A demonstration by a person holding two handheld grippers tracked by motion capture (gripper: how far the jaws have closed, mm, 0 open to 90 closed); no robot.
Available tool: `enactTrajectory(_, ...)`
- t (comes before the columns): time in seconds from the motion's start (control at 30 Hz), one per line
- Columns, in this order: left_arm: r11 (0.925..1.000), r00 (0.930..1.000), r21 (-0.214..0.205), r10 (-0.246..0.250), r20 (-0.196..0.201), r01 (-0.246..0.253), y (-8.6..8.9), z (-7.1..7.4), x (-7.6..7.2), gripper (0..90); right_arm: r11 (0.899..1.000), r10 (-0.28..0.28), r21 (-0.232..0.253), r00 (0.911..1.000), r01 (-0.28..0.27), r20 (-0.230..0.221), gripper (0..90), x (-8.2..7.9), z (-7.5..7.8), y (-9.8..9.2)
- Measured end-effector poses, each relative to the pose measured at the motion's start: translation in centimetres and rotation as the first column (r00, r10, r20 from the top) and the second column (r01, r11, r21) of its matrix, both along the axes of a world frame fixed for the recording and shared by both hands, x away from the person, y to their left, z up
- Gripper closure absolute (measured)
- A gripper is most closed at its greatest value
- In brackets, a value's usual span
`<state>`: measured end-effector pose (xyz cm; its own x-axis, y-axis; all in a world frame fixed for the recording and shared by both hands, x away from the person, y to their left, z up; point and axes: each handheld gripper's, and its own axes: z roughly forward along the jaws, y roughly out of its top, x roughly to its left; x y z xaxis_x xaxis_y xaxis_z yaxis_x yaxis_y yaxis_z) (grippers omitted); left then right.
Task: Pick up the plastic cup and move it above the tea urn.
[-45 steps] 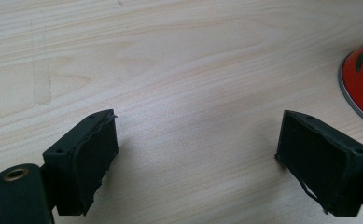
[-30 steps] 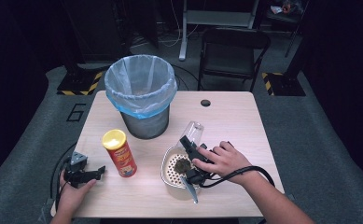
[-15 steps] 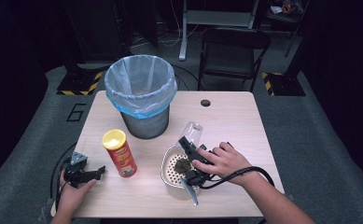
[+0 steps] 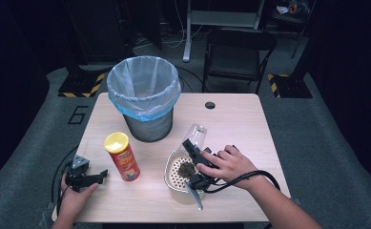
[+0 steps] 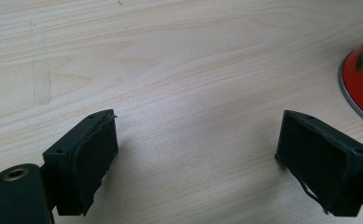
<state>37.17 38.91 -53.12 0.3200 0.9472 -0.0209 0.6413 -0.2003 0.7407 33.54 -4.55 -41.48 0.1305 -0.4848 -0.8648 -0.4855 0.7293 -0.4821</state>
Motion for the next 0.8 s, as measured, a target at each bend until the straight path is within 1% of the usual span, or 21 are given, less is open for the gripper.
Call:
enactTrajectory(0.1,1.0000,1.0000,0.002,-0.005,-0.001,0.005,0.04,0.02,0.05,12.0,1.000,-0.005,0.007,1.0000,0.005,-0.001,42.5,0.02,-0.03,-0.08)
enactTrajectory(0.13,1.0000,0.9999,0.005,-0.003,0.014,0.003,0.05,-0.07,0.11,12.0,1.000,-0.005,0.008,1.0000,0.005,-0.001,42.5,0.04,-0.03,-0.10)
enactTrajectory(0.27,1.0000,0.9999,0.006,-0.004,0.013,0.004,0.04,-0.06,0.12,12.0,1.000,-0.004,0.014,1.0000,0.004,0.007,42.5,-0.01,0.11,-0.15)
enactTrajectory(0.3,1.0000,0.9999,0.005,-0.003,0.014,0.003,0.04,-0.07,0.12,12.0,0.999,-0.015,0.050,0.9999,0.015,0.000,42.5,-0.12,-0.09,-0.27)
enactTrajectory(0.33,1.0000,0.9999,0.006,-0.004,0.013,0.004,0.04,-0.06,0.12,12.0,0.997,-0.017,0.070,0.9998,0.017,-0.005,42.5,-0.16,-0.19,-0.29)
enactTrajectory(0.37,1.0000,0.9999,0.006,-0.003,0.013,0.003,0.03,-0.07,0.12,12.0,1.000,0.018,-0.003,0.9995,-0.018,0.026,42.5,-0.15,0.33,0.00)
enactTrajectory(0.4,1.0000,0.9999,0.006,-0.003,0.013,0.003,0.03,-0.07,0.12,12.0,1.000,0.021,0.012,0.9988,-0.022,0.043,42.5,-0.23,0.46,0.05)
enactTrajectory(0.43,1.0000,0.9999,0.007,-0.004,0.013,0.004,0.04,-0.06,0.12,12.0,1.000,0.022,0.013,0.9990,-0.022,0.039,42.5,-0.24,0.43,0.05)
enactTrajectory(0.47,1.0000,0.9999,0.006,-0.004,0.013,0.004,0.04,-0.06,0.12,12.0,1.000,0.018,0.009,0.9997,-0.018,0.018,42.5,-0.19,0.44,0.06)
enactTrajectory(0.53,1.0000,0.9999,0.003,-0.002,0.015,0.002,0.02,-0.09,0.12,12.0,1.000,0.021,0.011,0.9996,-0.021,0.019,42.4,-0.20,0.48,0.08)
enactTrajectory(0.57,1.0000,0.9999,0.004,-0.003,0.012,0.003,0.03,-0.06,0.12,12.0,1.000,0.021,0.022,0.9990,-0.022,0.039,42.4,-0.33,0.50,0.03)
enactTrajectory(0.63,1.0000,0.9999,0.005,-0.004,0.013,0.004,0.04,-0.06,0.12,12.0,0.999,0.025,0.018,0.9994,-0.026,0.023,42.4,-0.30,0.44,0.07)
enactTrajectory(0.73,1.0000,0.9999,0.006,-0.003,0.013,0.003,0.04,-0.07,0.12,12.0,0.999,0.028,0.025,0.9993,-0.029,0.025,42.4,-0.36,0.41,0.09)
enactTrajectory(0.77,1.0000,0.9999,0.006,-0.004,0.013,0.004,0.04,-0.06,0.12,12.0,0.999,0.023,0.042,0.9995,-0.024,0.020,42.4,-0.41,0.35,0.07)
enactTrajectory(0.8,1.0000,0.9999,0.006,-0.004,0.013,0.004,0.04,-0.06,0.12,12.0,0.999,0.023,0.042,0.9995,-0.024,0.020,42.4,-0.41,0.35,0.07)
